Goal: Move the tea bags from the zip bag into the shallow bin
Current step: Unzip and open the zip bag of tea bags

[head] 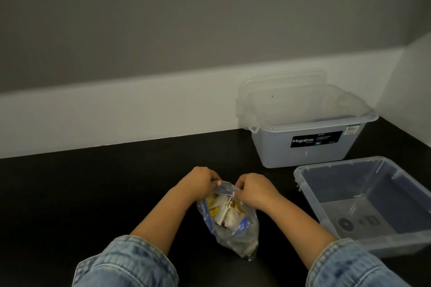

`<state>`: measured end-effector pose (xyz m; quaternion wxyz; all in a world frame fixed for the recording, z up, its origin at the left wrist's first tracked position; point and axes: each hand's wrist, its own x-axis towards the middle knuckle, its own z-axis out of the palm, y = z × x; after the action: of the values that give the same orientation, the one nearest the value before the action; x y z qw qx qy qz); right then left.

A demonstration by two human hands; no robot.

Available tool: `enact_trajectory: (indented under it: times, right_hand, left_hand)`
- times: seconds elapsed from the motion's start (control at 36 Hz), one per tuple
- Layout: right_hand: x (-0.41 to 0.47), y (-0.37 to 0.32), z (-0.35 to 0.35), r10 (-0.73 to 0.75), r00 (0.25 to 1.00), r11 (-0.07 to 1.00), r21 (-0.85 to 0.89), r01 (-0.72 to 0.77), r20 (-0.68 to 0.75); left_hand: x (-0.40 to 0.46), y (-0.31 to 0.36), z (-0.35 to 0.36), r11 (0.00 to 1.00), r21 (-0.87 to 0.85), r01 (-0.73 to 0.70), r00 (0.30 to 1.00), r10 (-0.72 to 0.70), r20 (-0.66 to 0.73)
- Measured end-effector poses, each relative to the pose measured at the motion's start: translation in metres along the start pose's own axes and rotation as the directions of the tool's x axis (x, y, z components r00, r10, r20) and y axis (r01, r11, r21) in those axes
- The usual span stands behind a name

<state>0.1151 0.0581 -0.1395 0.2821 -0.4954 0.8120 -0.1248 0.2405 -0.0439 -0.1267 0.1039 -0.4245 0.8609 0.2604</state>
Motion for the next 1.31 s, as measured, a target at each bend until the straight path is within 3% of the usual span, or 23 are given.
enact_trajectory:
  times: [0.11,0.19,0.28,0.36,0.53,0.67,0.69,0.75,0.81,0.86,0.92,0.97,1.0,1.08,1.14,1.25,1.31]
  right_hand:
    - [0.001,0.005,-0.002,0.084,0.995,0.996,0.008,-0.084,-0.046]
    - [0.005,0.007,-0.003,0.185,0.979,0.982,0.054,-0.181,-0.085]
    - [0.010,0.010,-0.004,0.282,0.953,0.954,0.138,-0.266,-0.111]
    - [0.014,0.015,-0.003,0.310,0.949,0.918,0.279,-0.282,-0.062]
    - [0.018,0.015,-0.008,0.383,0.882,0.646,0.602,-0.469,0.277]
    - [0.016,0.022,-0.004,0.361,0.863,0.477,0.725,-0.497,0.354]
    - [0.016,0.020,-0.003,0.368,0.865,0.483,0.725,-0.491,0.341]
    - [0.018,0.019,0.001,0.386,0.892,0.615,0.655,-0.439,0.235]
    - [0.018,0.018,0.006,0.352,0.934,0.725,0.615,-0.311,0.057]
    - [0.013,0.018,0.005,0.281,0.956,0.767,0.618,-0.171,-0.084]
    - [0.003,0.017,-0.002,0.183,0.966,0.784,0.620,-0.032,-0.181]
    - [-0.007,0.014,-0.012,0.041,0.969,0.824,0.557,0.104,-0.243]
    - [-0.012,0.012,-0.016,-0.027,0.972,0.856,0.497,0.143,-0.233]
    - [-0.023,0.008,-0.016,-0.097,0.989,0.959,0.254,0.123,-0.112]
    - [-0.027,0.007,-0.007,-0.084,0.991,0.992,0.084,0.093,-0.106]
    - [-0.038,0.003,0.009,-0.010,0.991,0.972,-0.235,-0.023,-0.137]
    - [-0.042,0.004,0.012,0.005,0.989,0.959,-0.281,-0.047,-0.147]
  left_hand:
    - [0.000,-0.006,0.001,0.990,-0.139,0.032,0.999,-0.030,0.010]
    - [-0.003,-0.011,0.001,0.935,-0.350,0.054,0.996,-0.027,0.081]
    - [-0.007,-0.015,0.003,0.830,-0.540,0.140,0.981,-0.042,0.189]
    - [-0.008,-0.021,0.011,0.664,-0.719,0.203,0.964,-0.005,0.267]
    - [-0.013,-0.029,0.032,0.300,-0.920,0.252,0.963,0.014,0.269]
    - [-0.015,-0.035,0.043,0.210,-0.942,0.261,0.964,-0.013,0.265]
    - [-0.014,-0.035,0.045,0.210,-0.941,0.263,0.965,-0.049,0.259]
    - [-0.012,-0.034,0.047,0.280,-0.921,0.270,0.961,-0.133,0.241]
    - [-0.012,-0.030,0.045,0.440,-0.857,0.268,0.959,-0.211,0.191]
    - [-0.015,-0.023,0.040,0.616,-0.752,0.235,0.963,-0.252,0.095]
    - [-0.018,-0.017,0.035,0.736,-0.671,0.087,0.973,-0.207,-0.100]
    - [-0.025,-0.013,0.030,0.845,-0.521,-0.120,0.944,-0.066,-0.323]
    - [-0.029,-0.011,0.028,0.896,-0.404,-0.182,0.930,0.024,-0.366]
    - [-0.036,-0.001,0.027,0.980,-0.020,-0.200,0.951,0.189,-0.244]
    - [-0.034,0.007,0.030,0.980,0.134,-0.149,0.977,0.167,-0.133]
    - [-0.025,0.013,0.036,0.989,0.147,0.009,1.000,-0.004,-0.031]
    - [-0.024,0.012,0.038,0.974,0.224,0.020,1.000,-0.014,-0.028]
